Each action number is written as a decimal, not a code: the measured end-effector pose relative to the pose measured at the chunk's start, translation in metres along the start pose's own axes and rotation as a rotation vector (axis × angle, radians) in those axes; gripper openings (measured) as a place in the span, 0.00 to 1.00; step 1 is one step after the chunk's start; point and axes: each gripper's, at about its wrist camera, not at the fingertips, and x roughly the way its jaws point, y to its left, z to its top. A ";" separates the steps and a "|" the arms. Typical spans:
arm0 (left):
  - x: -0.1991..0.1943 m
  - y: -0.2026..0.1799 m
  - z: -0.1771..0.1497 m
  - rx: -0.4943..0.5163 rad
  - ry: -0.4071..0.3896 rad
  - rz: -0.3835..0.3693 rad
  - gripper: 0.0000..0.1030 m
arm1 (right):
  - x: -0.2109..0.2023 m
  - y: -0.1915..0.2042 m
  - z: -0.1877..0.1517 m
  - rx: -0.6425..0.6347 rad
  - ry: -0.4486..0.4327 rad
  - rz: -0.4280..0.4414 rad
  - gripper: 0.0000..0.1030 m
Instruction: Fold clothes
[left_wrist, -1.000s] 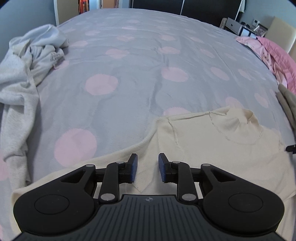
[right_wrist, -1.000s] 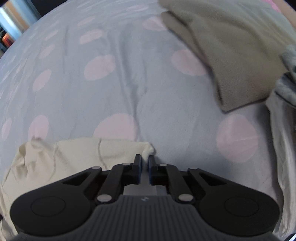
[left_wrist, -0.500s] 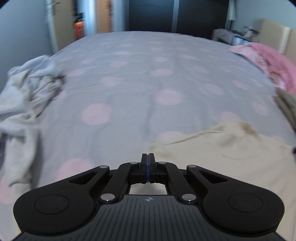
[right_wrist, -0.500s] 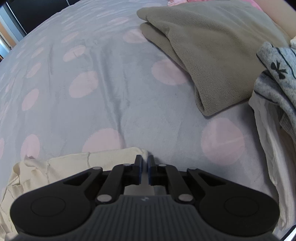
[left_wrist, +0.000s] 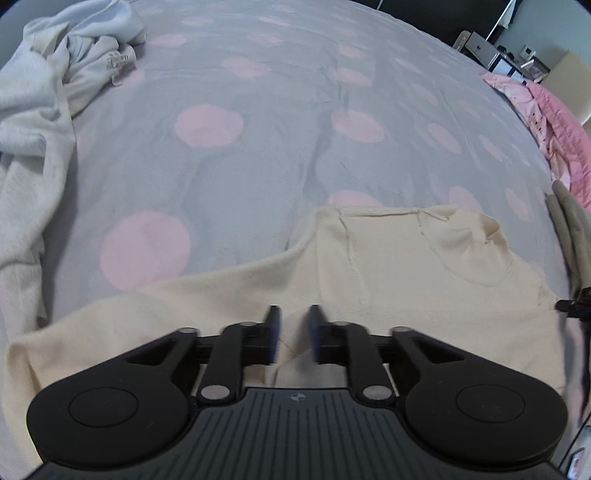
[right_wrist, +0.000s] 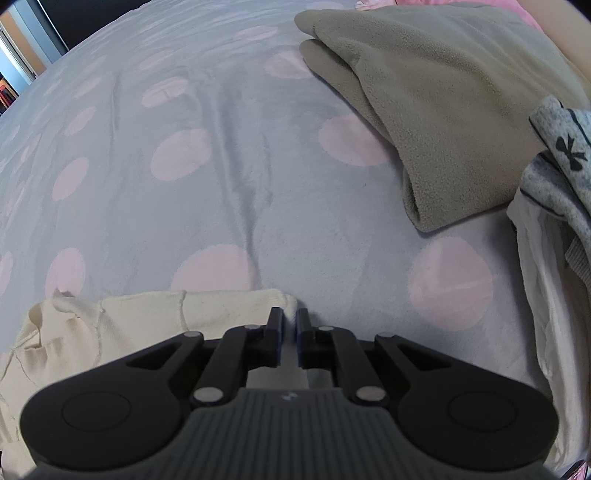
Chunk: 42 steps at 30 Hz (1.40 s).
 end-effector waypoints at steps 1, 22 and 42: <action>0.001 0.000 0.000 0.000 0.005 0.009 0.18 | -0.001 0.000 0.000 0.003 0.003 0.002 0.08; -0.018 0.005 0.017 -0.062 -0.085 0.057 0.00 | -0.018 0.000 -0.004 0.009 0.028 0.000 0.09; 0.017 0.004 0.001 -0.166 0.151 -0.005 0.20 | -0.012 -0.001 0.003 0.024 0.028 0.002 0.12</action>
